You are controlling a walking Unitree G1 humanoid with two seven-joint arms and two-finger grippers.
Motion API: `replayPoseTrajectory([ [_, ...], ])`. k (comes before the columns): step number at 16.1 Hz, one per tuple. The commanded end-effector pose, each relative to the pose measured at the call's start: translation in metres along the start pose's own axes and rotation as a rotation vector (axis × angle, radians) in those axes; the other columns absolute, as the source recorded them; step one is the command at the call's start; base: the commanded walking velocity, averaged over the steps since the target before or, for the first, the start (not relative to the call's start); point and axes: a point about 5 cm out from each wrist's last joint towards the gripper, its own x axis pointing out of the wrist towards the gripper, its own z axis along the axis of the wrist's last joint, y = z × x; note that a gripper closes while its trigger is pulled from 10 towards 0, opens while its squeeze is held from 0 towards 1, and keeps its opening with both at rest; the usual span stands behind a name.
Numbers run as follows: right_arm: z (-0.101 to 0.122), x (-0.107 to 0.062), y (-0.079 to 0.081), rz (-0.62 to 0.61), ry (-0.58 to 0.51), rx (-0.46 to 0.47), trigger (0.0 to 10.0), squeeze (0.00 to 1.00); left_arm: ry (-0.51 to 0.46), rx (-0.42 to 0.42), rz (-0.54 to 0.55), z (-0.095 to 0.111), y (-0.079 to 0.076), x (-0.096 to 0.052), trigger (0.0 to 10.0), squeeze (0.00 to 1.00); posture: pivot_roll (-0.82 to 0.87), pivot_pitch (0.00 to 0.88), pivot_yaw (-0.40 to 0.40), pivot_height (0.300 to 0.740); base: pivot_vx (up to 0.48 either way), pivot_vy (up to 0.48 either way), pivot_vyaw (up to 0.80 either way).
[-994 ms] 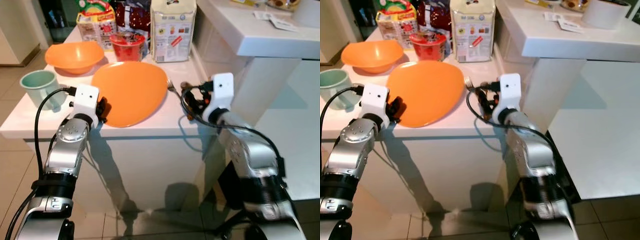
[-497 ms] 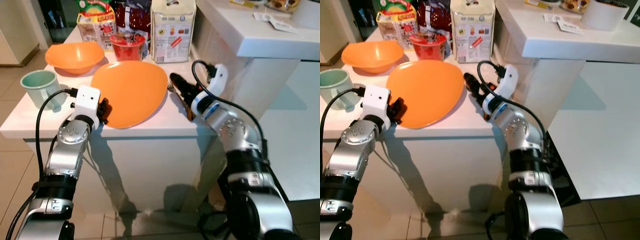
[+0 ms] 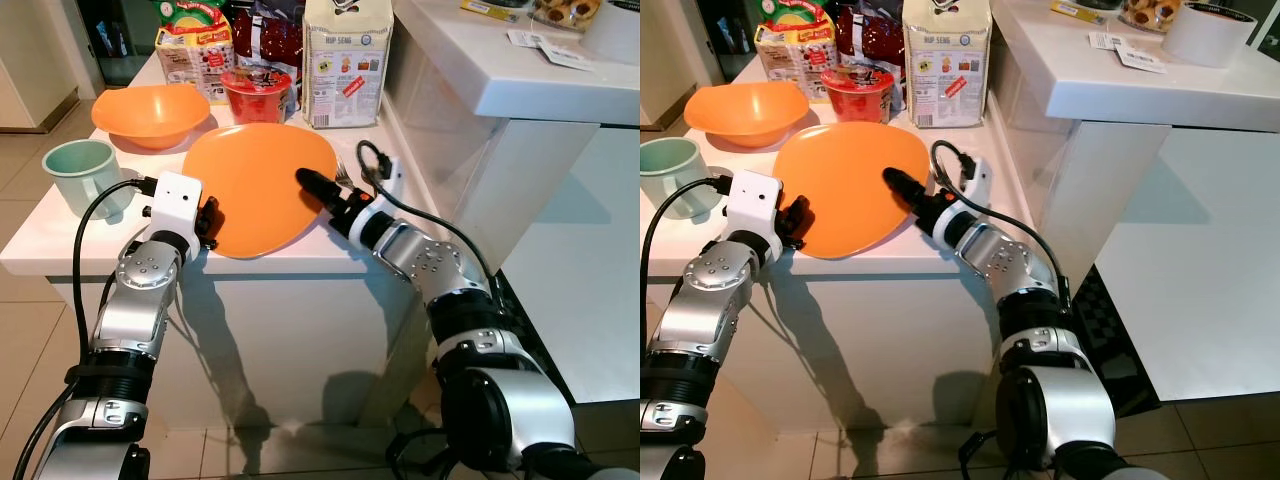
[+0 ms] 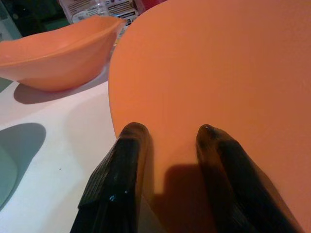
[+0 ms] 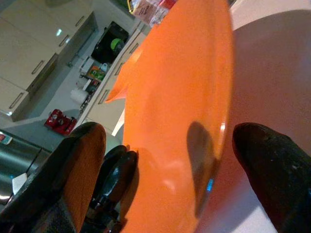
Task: Setting the table
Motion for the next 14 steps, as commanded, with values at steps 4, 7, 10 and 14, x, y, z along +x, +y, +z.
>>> replayPoseTrajectory([
  [4, 0.0102, 0.0017, 0.0046, 0.046, -0.039, 0.017, 0.0, 0.00, 0.110, 0.002, -0.042, -0.0254, -0.0117, -0.0043, 10.0, 0.00, -0.04, 0.000, -0.082, 0.740, 0.000, 0.000, 0.00],
  [7, 0.0097, 0.0010, 0.0010, 0.041, -0.043, 0.018, 0.0, 0.00, 0.109, 0.003, -0.041, -0.0254, -0.0122, -0.0044, 10.0, 0.00, -0.04, 0.000, -0.085, 0.740, 0.000, 0.000, 0.00],
  [10, 0.0088, 0.0004, -0.0001, 0.049, -0.043, 0.022, 0.0, 0.00, 0.109, 0.004, -0.040, -0.0256, -0.0119, -0.0049, 10.0, 0.00, -0.04, 0.000, -0.086, 0.740, 0.000, 0.000, 0.00],
  [14, 0.0081, -0.0006, -0.0008, 0.060, -0.043, 0.018, 0.0, 0.00, 0.109, 0.003, -0.041, -0.0255, -0.0125, -0.0049, 10.0, 0.00, -0.04, 0.000, -0.086, 0.740, 0.000, 0.000, 0.00],
])
